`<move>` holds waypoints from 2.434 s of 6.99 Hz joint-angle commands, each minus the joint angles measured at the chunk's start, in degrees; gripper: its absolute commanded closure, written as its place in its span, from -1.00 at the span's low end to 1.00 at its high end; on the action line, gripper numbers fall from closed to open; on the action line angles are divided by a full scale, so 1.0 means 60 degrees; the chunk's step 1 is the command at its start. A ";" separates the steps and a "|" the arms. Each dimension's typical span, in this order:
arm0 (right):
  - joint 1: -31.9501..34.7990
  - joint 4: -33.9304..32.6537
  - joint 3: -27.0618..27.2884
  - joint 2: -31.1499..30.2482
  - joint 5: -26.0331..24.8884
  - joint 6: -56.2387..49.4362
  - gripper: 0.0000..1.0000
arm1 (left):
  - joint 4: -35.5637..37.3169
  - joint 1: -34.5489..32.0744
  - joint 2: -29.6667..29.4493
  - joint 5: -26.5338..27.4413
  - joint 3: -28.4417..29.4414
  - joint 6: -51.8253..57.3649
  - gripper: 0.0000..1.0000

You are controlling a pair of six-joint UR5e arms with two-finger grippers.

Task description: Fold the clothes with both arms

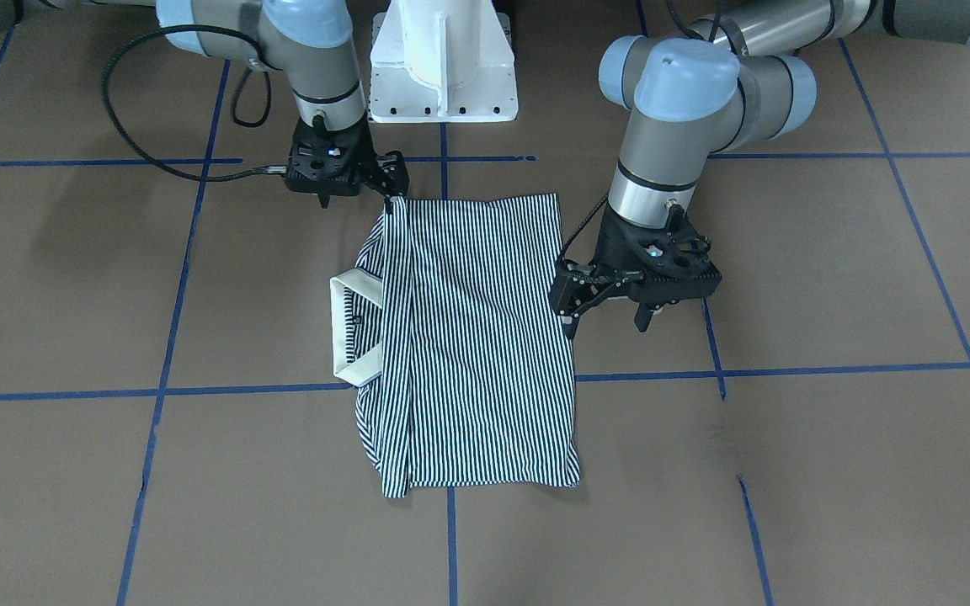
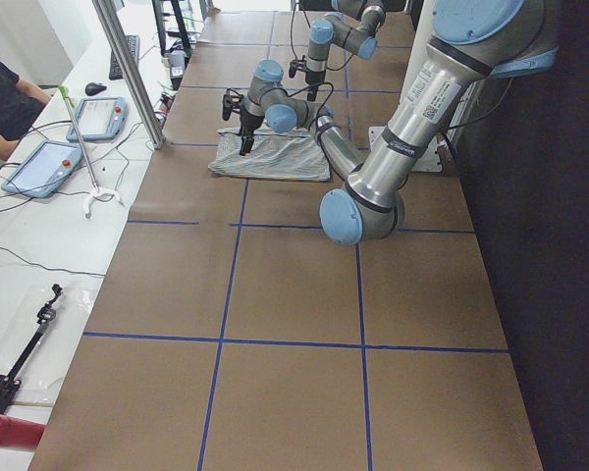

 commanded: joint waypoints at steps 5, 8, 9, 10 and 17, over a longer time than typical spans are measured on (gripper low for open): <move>-0.0759 -0.1226 -0.2034 0.1510 -0.0418 -0.1553 -1.00 | 0.0492 0.0195 0.0248 -0.0132 -0.0657 0.0046 -1.00; -0.0788 -0.1623 -0.2034 0.1320 -0.0374 -0.1847 -1.00 | 0.0463 0.0195 0.0277 -0.0132 -0.0701 0.0046 -1.00; -0.0788 -0.1624 -0.2034 0.1218 -0.0374 -0.1848 -1.00 | 0.0463 0.0195 0.0277 -0.0161 -0.0701 0.0046 -1.00; -0.0788 -0.1711 -0.2034 0.1187 -0.0389 -0.1978 -1.00 | 0.0463 0.0195 0.0277 -0.0175 -0.0701 0.0046 -1.00; 0.0352 -0.1961 -0.0494 -0.0063 -0.0315 -0.3589 -1.00 | 0.0433 0.0210 0.0277 -0.0176 -0.0715 0.0016 -1.00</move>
